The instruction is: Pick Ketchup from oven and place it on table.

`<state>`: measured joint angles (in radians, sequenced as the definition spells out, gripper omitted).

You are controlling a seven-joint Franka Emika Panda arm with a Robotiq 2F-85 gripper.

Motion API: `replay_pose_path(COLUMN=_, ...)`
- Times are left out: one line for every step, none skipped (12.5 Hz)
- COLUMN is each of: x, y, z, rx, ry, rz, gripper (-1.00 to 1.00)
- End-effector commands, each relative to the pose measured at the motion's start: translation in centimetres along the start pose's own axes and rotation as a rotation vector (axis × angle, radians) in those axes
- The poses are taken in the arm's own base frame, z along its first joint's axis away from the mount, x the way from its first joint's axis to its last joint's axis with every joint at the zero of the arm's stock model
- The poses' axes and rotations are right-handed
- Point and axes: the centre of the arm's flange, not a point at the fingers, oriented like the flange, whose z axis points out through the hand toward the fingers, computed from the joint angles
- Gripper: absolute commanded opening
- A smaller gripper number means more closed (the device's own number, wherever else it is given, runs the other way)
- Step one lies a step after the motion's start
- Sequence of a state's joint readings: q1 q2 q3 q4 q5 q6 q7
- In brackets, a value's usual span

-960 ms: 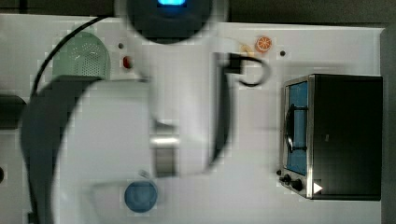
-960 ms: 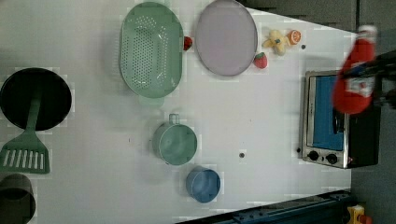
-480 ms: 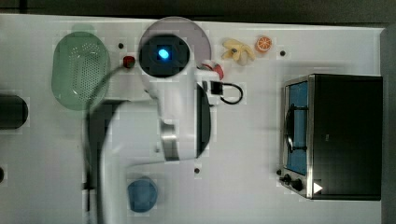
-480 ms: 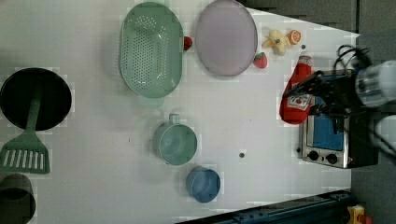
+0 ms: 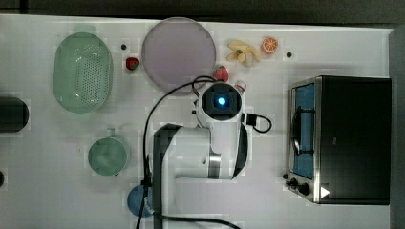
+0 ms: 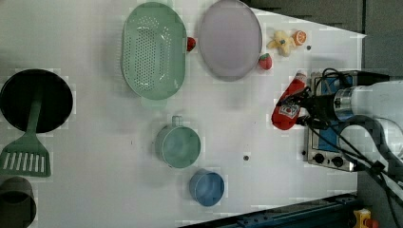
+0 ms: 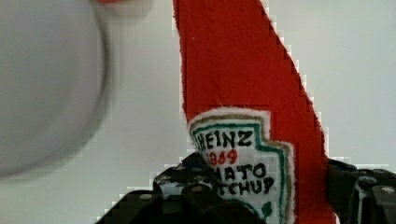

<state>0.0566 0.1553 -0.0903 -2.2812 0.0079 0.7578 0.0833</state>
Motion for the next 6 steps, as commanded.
replay_pose_path(x=-0.8, y=-1.6, z=4.6, rx=-0.027, ry=-0.013, rz=-0.022, gripper=0.27)
replay_pose_path(x=-0.6, y=-1.6, z=5.5, rx=-0.034, ry=-0.016, rz=-0.018, gripper=0.26)
replay_pose_path(x=-0.3, y=-1.5, z=6.0, rx=-0.027, ry=-0.009, rz=-0.014, gripper=0.27)
replay_pose_path(x=-0.2, y=-1.5, z=6.4, rx=-0.021, ry=-0.001, rz=-0.011, gripper=0.27)
replay_pose_path(x=-0.2, y=-1.4, z=6.5, rx=-0.018, ry=0.001, rz=-0.008, gripper=0.32)
replay_pose_path(x=-0.2, y=-1.2, z=6.8, rx=-0.023, ry=-0.003, rz=-0.006, gripper=0.52)
